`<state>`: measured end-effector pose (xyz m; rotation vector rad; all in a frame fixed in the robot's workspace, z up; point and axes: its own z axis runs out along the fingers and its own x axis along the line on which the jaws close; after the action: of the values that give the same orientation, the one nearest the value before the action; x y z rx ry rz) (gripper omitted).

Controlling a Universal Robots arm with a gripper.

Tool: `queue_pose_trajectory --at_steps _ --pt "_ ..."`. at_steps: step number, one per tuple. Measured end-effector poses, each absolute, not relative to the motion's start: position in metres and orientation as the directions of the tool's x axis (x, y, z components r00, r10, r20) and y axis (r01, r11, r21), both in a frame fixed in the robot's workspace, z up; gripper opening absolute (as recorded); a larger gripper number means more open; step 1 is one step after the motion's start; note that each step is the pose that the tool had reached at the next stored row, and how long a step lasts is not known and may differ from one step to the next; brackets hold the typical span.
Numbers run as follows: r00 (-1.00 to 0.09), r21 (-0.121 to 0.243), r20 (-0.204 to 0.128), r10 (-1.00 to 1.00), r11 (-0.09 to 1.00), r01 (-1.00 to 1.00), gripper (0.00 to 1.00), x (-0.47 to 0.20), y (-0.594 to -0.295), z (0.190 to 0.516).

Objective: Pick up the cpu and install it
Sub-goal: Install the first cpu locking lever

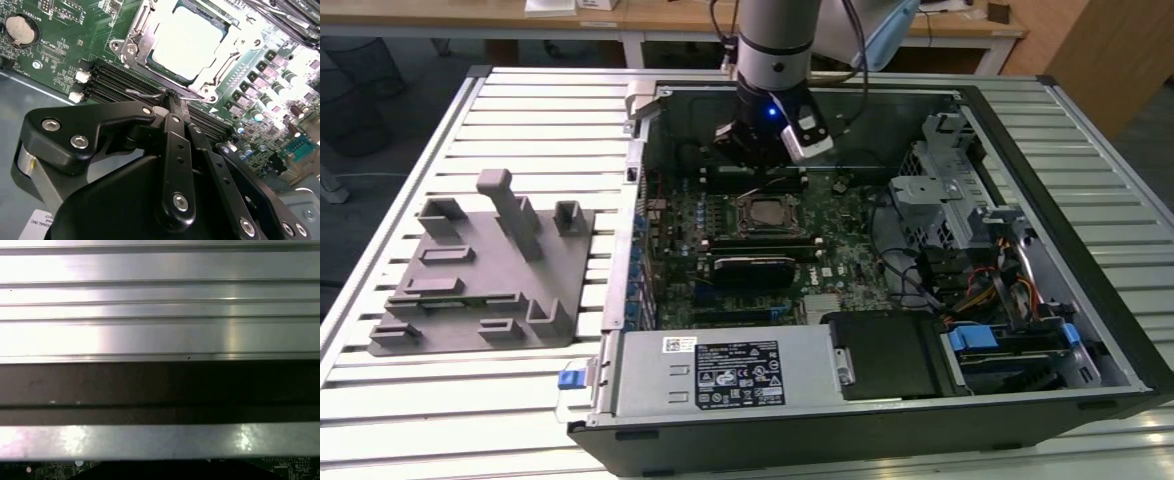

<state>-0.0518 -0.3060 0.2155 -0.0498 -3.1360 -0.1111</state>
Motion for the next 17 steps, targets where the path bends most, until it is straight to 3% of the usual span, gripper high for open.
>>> queue_pose_trajectory --at_steps 17 --pt "-1.0 0.071 0.006 0.027 0.997 0.028 0.11 -0.04 -0.306 0.21"
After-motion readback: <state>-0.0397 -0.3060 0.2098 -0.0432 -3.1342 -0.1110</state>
